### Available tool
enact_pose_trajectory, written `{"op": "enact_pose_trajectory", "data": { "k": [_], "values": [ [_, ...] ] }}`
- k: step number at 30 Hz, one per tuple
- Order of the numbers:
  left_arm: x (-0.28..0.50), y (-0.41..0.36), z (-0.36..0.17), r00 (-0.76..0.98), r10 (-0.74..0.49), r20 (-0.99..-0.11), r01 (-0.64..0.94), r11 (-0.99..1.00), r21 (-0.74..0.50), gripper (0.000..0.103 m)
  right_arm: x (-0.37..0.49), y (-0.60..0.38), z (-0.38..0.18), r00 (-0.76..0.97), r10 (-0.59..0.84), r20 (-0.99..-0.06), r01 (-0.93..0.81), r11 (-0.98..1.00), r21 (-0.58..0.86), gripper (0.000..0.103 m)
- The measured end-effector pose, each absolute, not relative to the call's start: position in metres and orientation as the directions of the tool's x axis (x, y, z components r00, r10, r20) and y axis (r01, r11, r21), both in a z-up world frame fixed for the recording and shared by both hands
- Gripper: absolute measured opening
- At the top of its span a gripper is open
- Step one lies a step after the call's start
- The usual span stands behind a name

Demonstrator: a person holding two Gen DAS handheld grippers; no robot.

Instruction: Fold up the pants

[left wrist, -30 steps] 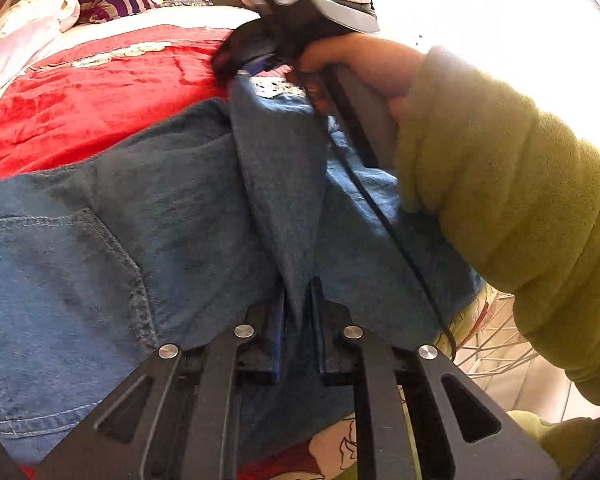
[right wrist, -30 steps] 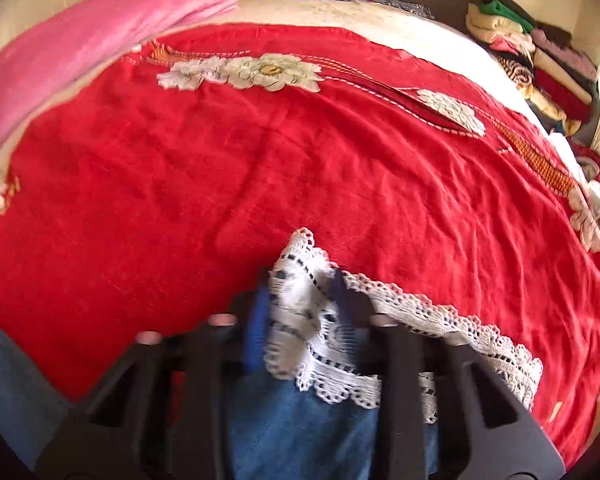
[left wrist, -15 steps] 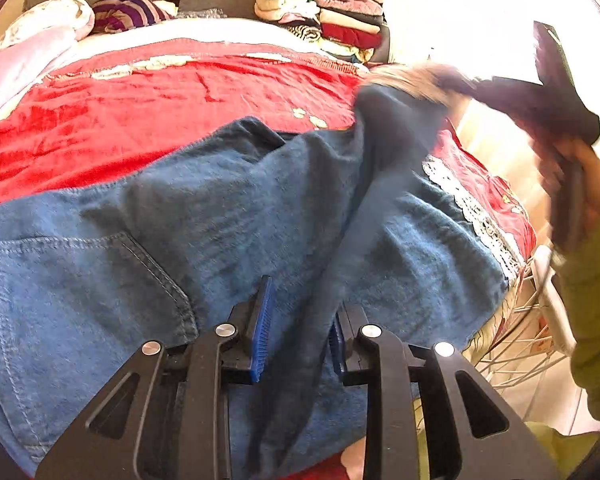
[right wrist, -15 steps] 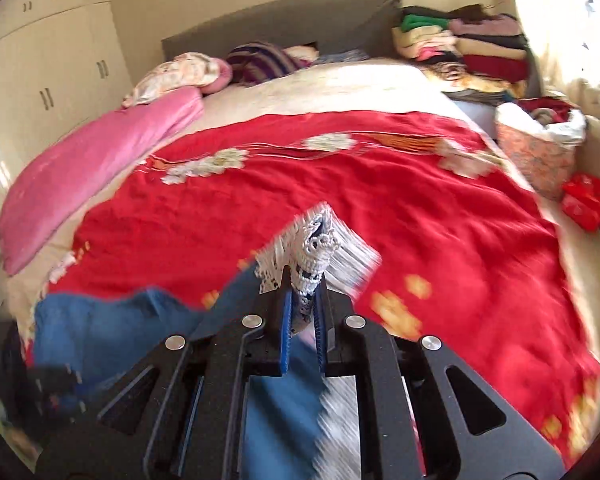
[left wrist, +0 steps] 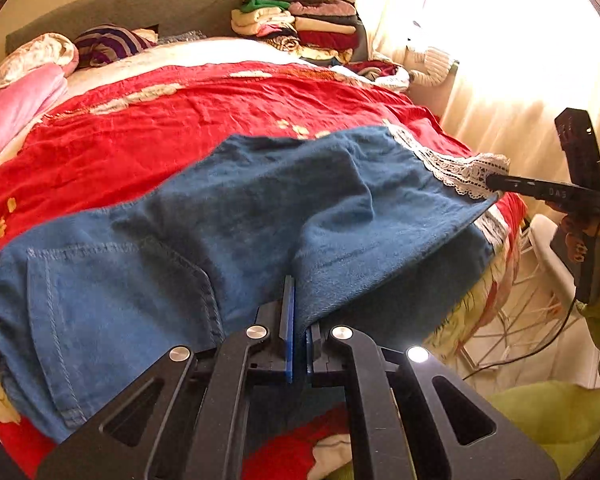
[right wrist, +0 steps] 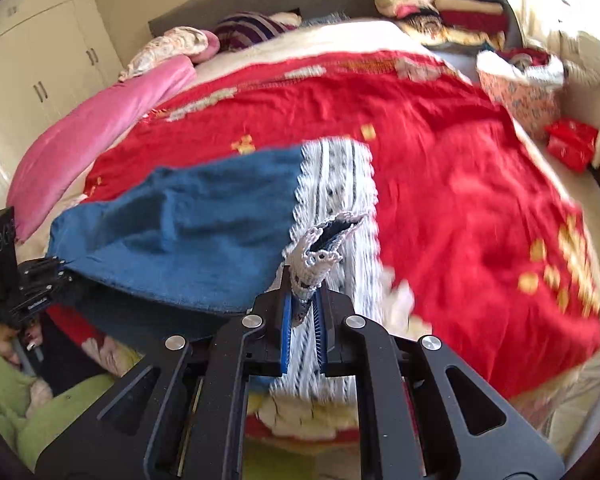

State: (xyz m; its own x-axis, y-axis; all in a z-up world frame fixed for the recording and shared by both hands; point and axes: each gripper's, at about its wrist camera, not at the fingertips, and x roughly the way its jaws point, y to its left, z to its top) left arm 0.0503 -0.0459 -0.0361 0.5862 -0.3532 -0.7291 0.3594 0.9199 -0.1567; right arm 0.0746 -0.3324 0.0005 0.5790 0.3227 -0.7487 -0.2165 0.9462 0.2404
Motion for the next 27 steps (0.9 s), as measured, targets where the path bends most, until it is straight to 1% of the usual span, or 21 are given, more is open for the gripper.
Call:
{"op": "enact_pose_trajectory", "data": {
  "k": [4, 7, 9, 10, 12, 13, 16, 20, 21, 22, 23, 24, 25, 26, 27],
  "values": [
    [0.044, -0.051, -0.041, 0.586, -0.320, -0.745, 0.366, 0.924, -0.109, 0.003, 0.064, -0.336, -0.018, 0.526, 0.341, -0.779, -0.200, 0.940, 0.276, 0.005],
    [0.042, -0.050, -0.042, 0.587, -0.310, -0.748, 0.362, 0.927, -0.100, 0.003, 0.057, -0.340, -0.021, 0.510, 0.357, -0.782, -0.203, 0.934, 0.294, 0.009],
    [0.041, -0.049, -0.041, 0.593, -0.300, -0.747, 0.360, 0.929, -0.087, 0.003, 0.057, -0.344, -0.018, 0.517, 0.362, -0.775, -0.196, 0.932, 0.305, 0.014],
    [0.041, -0.048, -0.040, 0.597, -0.296, -0.746, 0.359, 0.930, -0.081, 0.003, 0.056, -0.347, -0.017, 0.521, 0.367, -0.771, -0.190, 0.930, 0.315, 0.014],
    [0.037, -0.048, -0.038, 0.603, -0.289, -0.743, 0.364, 0.929, -0.066, 0.002, 0.057, -0.353, -0.017, 0.518, 0.378, -0.767, -0.174, 0.925, 0.338, 0.014],
    [0.035, -0.048, -0.037, 0.604, -0.288, -0.743, 0.369, 0.928, -0.060, 0.002, 0.057, -0.354, -0.017, 0.512, 0.379, -0.771, -0.172, 0.925, 0.340, 0.009],
    [0.029, -0.049, -0.038, 0.602, -0.284, -0.747, 0.382, 0.923, -0.043, 0.002, 0.054, -0.352, -0.025, 0.487, 0.373, -0.790, -0.180, 0.928, 0.327, 0.009],
    [0.028, -0.055, -0.049, 0.570, -0.267, -0.777, 0.393, 0.919, -0.028, 0.002, 0.056, -0.351, -0.039, 0.451, 0.333, -0.828, -0.165, 0.943, 0.289, 0.008],
    [0.028, -0.055, -0.049, 0.567, -0.267, -0.779, 0.394, 0.919, -0.028, 0.002, 0.056, -0.351, -0.035, 0.452, 0.330, -0.829, -0.168, 0.944, 0.284, 0.012],
    [0.028, -0.055, -0.049, 0.565, -0.270, -0.779, 0.399, 0.917, -0.029, 0.002, 0.055, -0.350, -0.028, 0.462, 0.312, -0.830, -0.168, 0.950, 0.263, 0.019],
    [0.027, -0.054, -0.047, 0.570, -0.266, -0.778, 0.396, 0.918, -0.023, 0.003, 0.053, -0.349, -0.015, 0.498, 0.273, -0.823, -0.177, 0.961, 0.212, 0.025],
    [0.025, -0.054, -0.046, 0.572, -0.265, -0.776, 0.396, 0.918, -0.021, 0.003, 0.051, -0.349, -0.004, 0.533, 0.246, -0.810, -0.184, 0.968, 0.174, 0.027],
    [0.022, -0.053, -0.042, 0.571, -0.275, -0.774, 0.408, 0.913, -0.023, 0.005, 0.049, -0.348, 0.009, 0.574, 0.224, -0.788, -0.188, 0.972, 0.140, 0.031],
    [0.019, -0.053, -0.041, 0.571, -0.282, -0.771, 0.415, 0.910, -0.025, 0.010, 0.046, -0.345, 0.024, 0.620, 0.225, -0.752, -0.207, 0.971, 0.120, 0.035],
    [0.016, -0.052, -0.038, 0.572, -0.290, -0.767, 0.420, 0.907, -0.031, 0.015, 0.045, -0.341, 0.032, 0.643, 0.244, -0.726, -0.233, 0.965, 0.118, 0.036]
  ]
}}
